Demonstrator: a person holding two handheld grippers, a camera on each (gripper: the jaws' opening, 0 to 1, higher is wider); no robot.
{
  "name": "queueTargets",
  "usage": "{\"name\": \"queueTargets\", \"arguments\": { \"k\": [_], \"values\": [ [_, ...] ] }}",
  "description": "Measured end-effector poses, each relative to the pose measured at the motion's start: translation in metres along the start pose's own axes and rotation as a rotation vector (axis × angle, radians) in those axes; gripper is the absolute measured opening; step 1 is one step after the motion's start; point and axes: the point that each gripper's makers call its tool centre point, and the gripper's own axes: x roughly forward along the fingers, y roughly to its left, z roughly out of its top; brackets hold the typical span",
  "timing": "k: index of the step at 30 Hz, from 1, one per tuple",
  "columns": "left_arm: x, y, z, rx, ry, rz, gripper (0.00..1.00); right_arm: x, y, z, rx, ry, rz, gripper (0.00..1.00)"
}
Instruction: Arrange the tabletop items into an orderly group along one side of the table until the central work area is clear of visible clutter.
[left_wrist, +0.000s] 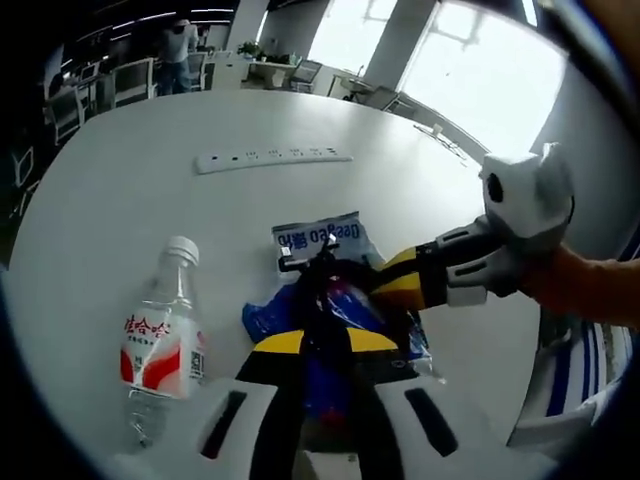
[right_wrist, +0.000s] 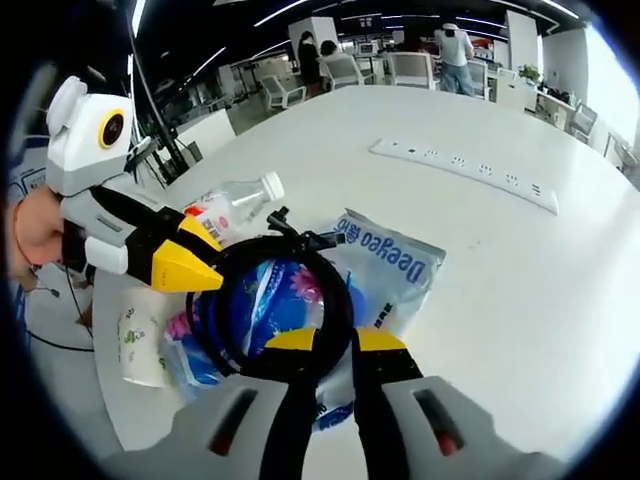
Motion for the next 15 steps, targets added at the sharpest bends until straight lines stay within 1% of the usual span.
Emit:
{"name": "queueTargets", "arguments": {
  "k": [4,8,9,10,11,15],
  "values": [
    [0.000,0.001,0.000,-0.020,-0.001,0.008,0.07,-0.001,-0.001,0.001,0.029,-0.003,-0.008,0.07],
    [0.000,-0.001,0.001,-0.038,-0.010,0.002,0.05,-0.003,-0.002,0.002,0.055,-0.010,-0.013,0.04],
    [0.000,-0.001,0.001,-0.046,-0.013,0.001,0.05,-0.004,-0.003,0.002,0.063,-0.013,-0.015,0.03],
    [0.000,-0.001,0.001,-0.053,-0.012,0.002,0.04,-0.005,-0.005,0.002,0.066,-0.013,-0.025,0.02],
    [0.000,-0.002,0.002,-0.067,-0.019,-0.004,0.04,-0.006,-0.004,0.003,0.085,-0.014,-0.021,0.02],
    [-0.003,-0.003,0.003,-0.069,-0.028,-0.006,0.03,-0.010,-0.002,0.005,0.087,-0.023,-0.016,0.01]
  ]
}}
